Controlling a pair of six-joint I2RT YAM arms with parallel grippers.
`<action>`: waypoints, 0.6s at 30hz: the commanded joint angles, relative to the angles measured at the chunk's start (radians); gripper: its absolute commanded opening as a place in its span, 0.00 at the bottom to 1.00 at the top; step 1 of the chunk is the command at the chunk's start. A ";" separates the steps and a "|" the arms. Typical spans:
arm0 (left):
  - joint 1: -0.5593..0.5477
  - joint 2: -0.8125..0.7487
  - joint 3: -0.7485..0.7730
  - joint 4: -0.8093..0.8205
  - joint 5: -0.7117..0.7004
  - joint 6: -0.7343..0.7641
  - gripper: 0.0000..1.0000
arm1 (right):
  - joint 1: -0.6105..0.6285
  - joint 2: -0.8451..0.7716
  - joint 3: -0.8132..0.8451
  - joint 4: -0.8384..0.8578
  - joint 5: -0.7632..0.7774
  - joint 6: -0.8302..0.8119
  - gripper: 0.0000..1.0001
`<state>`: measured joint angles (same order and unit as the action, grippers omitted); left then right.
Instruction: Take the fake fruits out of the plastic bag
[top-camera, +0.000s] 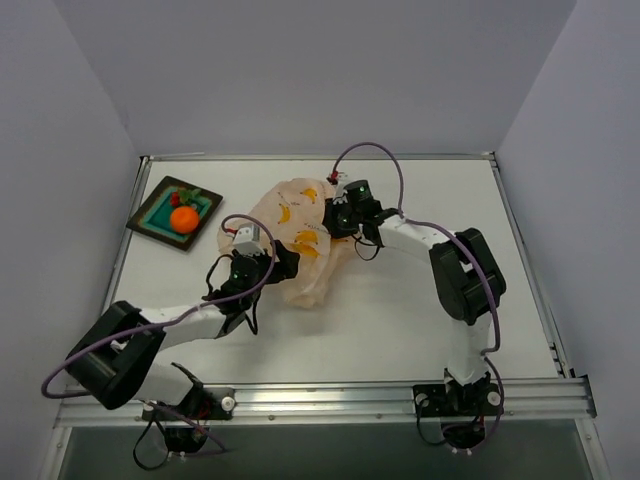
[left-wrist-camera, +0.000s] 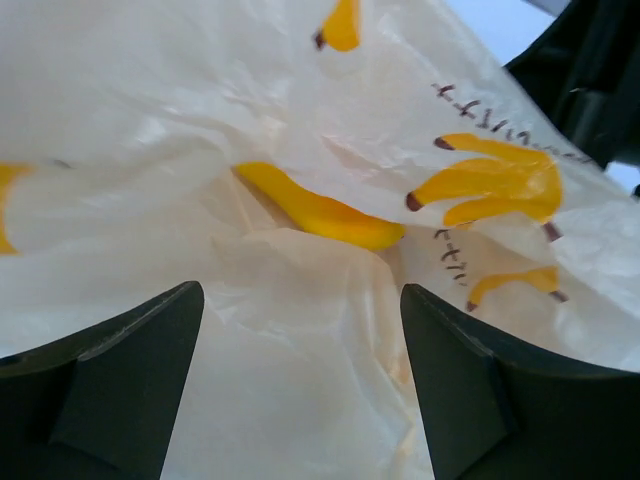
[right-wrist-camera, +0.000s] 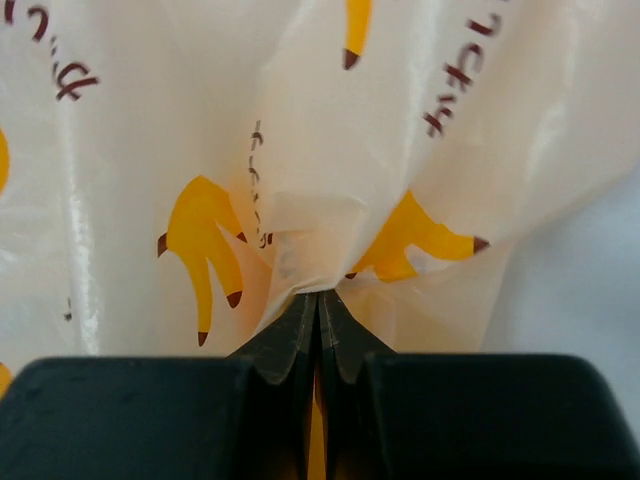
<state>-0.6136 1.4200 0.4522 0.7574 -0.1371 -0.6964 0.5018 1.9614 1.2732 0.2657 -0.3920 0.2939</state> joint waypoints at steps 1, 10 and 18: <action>-0.017 -0.157 -0.020 -0.059 -0.032 -0.032 0.79 | 0.144 -0.126 0.081 -0.124 0.083 -0.091 0.00; -0.038 -0.357 -0.081 -0.257 -0.093 -0.020 0.81 | 0.207 -0.345 0.026 -0.157 0.179 -0.096 0.00; -0.040 -0.391 -0.092 -0.302 -0.101 -0.029 0.81 | 0.146 -0.272 0.040 -0.157 0.232 -0.111 0.00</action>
<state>-0.6506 1.0550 0.3462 0.4850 -0.2180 -0.7147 0.6373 1.6913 1.2995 0.1303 -0.2138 0.2066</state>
